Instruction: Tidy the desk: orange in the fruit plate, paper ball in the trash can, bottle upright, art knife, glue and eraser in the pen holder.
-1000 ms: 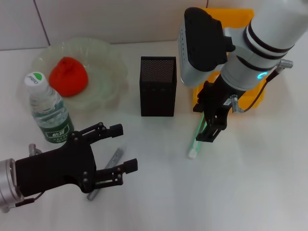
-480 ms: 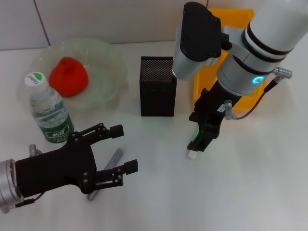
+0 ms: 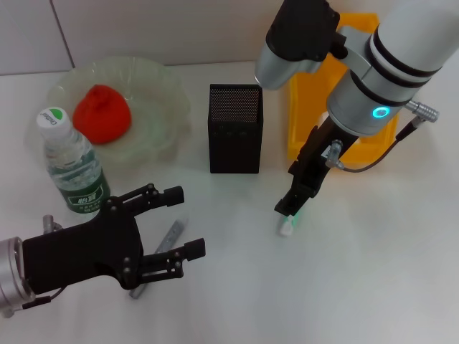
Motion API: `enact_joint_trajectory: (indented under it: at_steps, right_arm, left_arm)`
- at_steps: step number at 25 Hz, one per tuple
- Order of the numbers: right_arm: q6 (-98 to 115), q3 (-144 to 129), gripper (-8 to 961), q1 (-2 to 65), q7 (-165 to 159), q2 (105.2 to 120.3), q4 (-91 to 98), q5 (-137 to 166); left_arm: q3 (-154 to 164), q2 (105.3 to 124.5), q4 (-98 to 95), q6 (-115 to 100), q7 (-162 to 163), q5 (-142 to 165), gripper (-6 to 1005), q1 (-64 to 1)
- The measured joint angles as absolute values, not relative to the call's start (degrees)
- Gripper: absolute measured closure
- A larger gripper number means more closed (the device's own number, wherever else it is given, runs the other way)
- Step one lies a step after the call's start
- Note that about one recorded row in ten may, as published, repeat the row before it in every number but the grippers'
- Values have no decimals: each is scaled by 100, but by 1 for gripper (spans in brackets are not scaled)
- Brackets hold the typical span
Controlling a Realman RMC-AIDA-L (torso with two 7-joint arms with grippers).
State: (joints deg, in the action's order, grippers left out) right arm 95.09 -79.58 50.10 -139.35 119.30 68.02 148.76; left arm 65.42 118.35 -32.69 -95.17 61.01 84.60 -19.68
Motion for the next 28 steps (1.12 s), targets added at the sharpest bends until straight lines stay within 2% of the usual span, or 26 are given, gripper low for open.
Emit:
enact_joint_trajectory:
  at_steps: [14,28]
  right_arm:
    - [9600,-7340,201,5114,-15197,11918,6643,14311]
    - [9598,-6937,200,5117,-14623,11912,6414,14377]
  left_arm:
    - [6539,11830,-3278,-9521,6097,8464,150,-1978]
    - [6548,11830,-3279,-9496,6090,8464,150,-2003]
